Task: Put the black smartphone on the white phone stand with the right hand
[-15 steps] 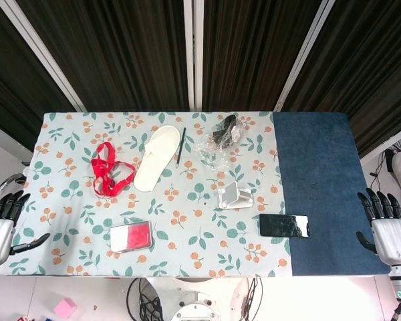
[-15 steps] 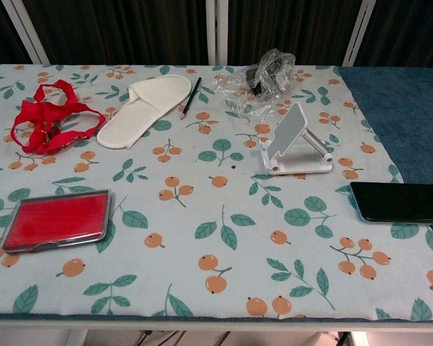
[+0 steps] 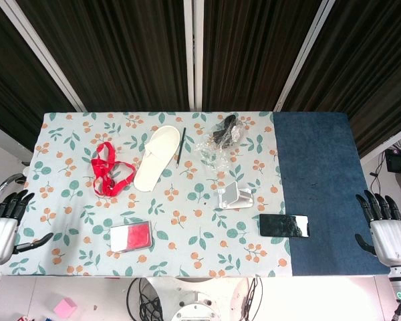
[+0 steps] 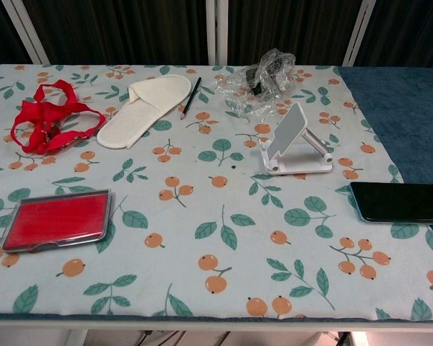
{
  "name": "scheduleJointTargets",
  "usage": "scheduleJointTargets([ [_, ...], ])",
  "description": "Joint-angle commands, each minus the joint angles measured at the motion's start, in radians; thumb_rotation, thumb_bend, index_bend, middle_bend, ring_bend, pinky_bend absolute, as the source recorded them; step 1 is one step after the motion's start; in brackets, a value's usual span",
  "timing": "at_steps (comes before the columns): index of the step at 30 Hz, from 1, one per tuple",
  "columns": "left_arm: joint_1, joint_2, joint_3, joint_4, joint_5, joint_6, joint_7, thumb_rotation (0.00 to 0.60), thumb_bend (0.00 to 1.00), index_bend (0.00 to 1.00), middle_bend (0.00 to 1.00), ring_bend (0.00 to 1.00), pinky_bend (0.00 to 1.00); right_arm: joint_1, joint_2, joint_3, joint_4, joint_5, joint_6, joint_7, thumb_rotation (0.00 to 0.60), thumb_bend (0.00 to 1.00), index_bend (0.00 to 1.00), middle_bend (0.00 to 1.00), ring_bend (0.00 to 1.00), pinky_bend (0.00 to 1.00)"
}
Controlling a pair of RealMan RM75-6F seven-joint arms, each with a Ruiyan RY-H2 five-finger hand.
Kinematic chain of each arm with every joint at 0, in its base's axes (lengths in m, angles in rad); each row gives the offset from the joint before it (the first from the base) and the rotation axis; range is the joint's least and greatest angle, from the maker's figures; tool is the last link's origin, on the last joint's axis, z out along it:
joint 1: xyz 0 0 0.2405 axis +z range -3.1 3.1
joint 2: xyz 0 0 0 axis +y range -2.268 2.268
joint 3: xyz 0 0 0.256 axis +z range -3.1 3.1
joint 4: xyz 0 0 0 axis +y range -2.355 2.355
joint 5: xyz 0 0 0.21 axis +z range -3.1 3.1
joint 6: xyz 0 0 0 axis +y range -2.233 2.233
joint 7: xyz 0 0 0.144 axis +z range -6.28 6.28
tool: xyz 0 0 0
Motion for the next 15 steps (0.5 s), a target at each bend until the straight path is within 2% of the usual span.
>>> scheduleJointTargets([
  [1,-0.001,0.002,0.000,-0.003,-0.001,-0.003,0.001,0.086,0.00,0.09,0.07,0.07,0.22,0.007,0.015,-0.013,-0.035,0.001,-0.031,-0.009,0.600,0.12,0.00,0.00,0.00,0.00],
  [4,-0.003,0.003,0.001,-0.003,-0.005,-0.014,-0.004,0.086,0.00,0.09,0.07,0.07,0.22,0.030,0.034,-0.031,-0.082,-0.012,-0.085,-0.013,0.600,0.07,0.00,0.00,0.00,0.00],
  [8,-0.013,0.003,0.009,0.004,-0.001,-0.043,-0.016,0.090,0.00,0.09,0.07,0.07,0.22,0.111,0.075,-0.038,-0.164,-0.002,-0.237,-0.068,0.600,0.04,0.00,0.00,0.00,0.00],
  [11,-0.015,-0.005,0.013,0.009,0.003,-0.050,-0.027,0.091,0.00,0.09,0.07,0.07,0.22,0.168,0.093,-0.020,-0.240,0.073,-0.350,-0.105,0.600,0.03,0.00,0.00,0.00,0.00],
  [15,-0.017,-0.010,0.014,0.015,0.007,-0.053,-0.037,0.100,0.00,0.09,0.07,0.07,0.22,0.230,0.077,0.002,-0.306,0.218,-0.455,-0.233,0.600,0.03,0.00,0.00,0.00,0.00],
])
